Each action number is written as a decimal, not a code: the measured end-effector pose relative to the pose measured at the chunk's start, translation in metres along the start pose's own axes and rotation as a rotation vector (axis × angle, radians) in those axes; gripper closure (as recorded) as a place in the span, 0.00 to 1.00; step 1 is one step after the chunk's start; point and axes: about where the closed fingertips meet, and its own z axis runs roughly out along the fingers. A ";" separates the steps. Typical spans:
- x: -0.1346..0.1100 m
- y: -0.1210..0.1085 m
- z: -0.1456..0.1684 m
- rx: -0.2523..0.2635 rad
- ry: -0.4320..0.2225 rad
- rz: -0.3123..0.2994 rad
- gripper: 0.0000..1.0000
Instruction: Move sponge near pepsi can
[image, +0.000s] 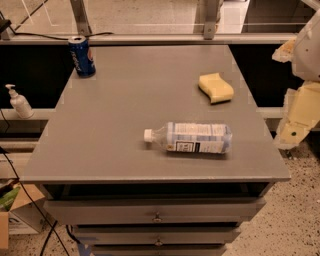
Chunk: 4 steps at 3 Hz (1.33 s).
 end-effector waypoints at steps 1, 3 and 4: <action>0.000 0.000 0.000 0.000 0.000 0.000 0.00; -0.028 -0.016 0.025 -0.008 -0.182 0.036 0.00; -0.044 -0.044 0.032 0.008 -0.282 0.033 0.00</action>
Offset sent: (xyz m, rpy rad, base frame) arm 0.0240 0.0217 -0.0296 0.2354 0.0408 -0.0229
